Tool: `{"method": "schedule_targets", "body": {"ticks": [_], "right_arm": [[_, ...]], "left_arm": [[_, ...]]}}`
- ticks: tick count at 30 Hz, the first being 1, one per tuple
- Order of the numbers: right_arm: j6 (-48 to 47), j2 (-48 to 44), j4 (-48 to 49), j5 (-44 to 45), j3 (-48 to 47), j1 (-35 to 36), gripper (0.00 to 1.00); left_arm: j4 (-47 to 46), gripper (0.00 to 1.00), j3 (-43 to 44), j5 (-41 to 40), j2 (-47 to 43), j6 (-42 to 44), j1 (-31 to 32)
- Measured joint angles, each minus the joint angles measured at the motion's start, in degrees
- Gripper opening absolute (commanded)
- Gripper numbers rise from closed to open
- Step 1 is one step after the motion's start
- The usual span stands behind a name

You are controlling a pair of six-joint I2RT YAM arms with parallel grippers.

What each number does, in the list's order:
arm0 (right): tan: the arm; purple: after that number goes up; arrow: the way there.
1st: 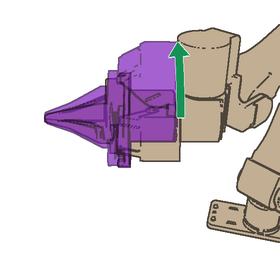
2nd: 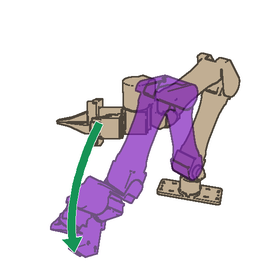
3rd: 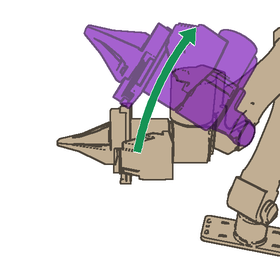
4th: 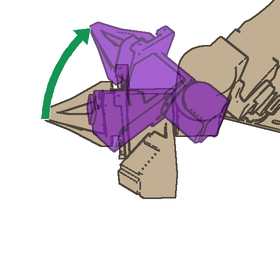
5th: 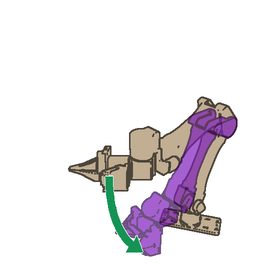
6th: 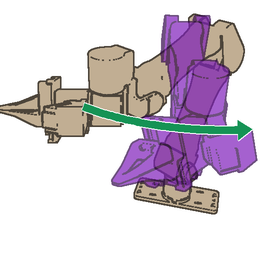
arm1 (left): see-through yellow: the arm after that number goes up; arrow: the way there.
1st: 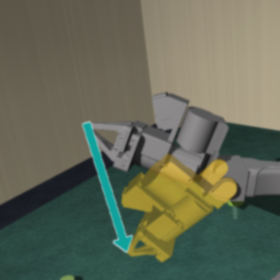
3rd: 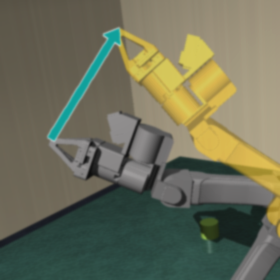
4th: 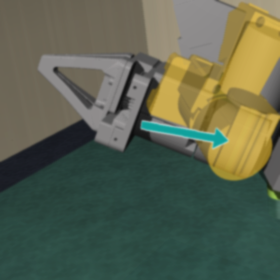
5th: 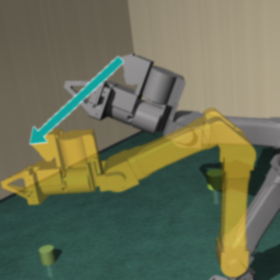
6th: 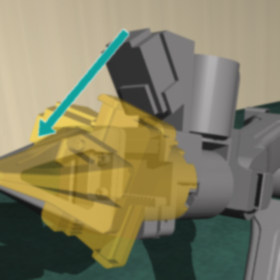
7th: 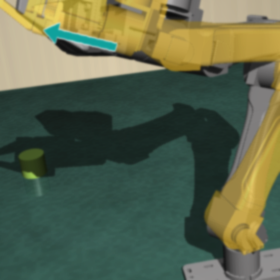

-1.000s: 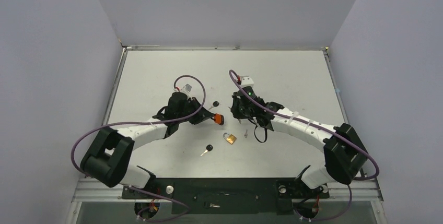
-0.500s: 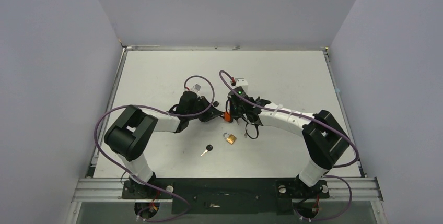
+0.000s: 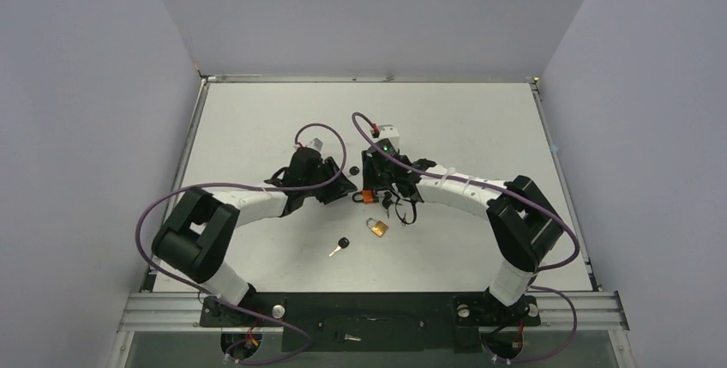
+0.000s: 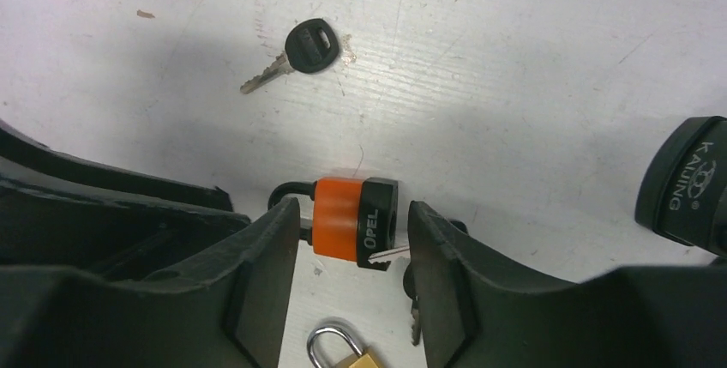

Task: Lock with the key
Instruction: Reset both arms

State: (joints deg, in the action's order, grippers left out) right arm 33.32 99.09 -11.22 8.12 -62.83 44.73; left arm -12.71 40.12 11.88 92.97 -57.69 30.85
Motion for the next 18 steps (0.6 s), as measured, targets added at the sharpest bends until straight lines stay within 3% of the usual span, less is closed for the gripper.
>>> {"method": "schedule_targets", "body": {"ticks": [3,4,6,18], "right_arm": [[-0.07,-1.22,-0.85,0.02,0.0,0.0,0.59],[-0.13,-1.92,-1.31,0.09,0.0,0.0,0.69],[-0.11,-4.48,-2.6,0.09,-0.07,0.0,0.76],[-0.68,-28.48,-7.82,3.48,-3.32,0.0,0.82]], "left_arm": [[6.73,0.42,2.56,-1.6,-4.76,3.21,-0.31],[9.18,0.43,4.0,-2.12,-6.58,4.63,-0.35],[13.94,0.44,7.28,-2.93,-10.38,7.91,-0.44],[37.48,0.5,24.76,-4.79,-27.17,25.79,-0.42]]}}
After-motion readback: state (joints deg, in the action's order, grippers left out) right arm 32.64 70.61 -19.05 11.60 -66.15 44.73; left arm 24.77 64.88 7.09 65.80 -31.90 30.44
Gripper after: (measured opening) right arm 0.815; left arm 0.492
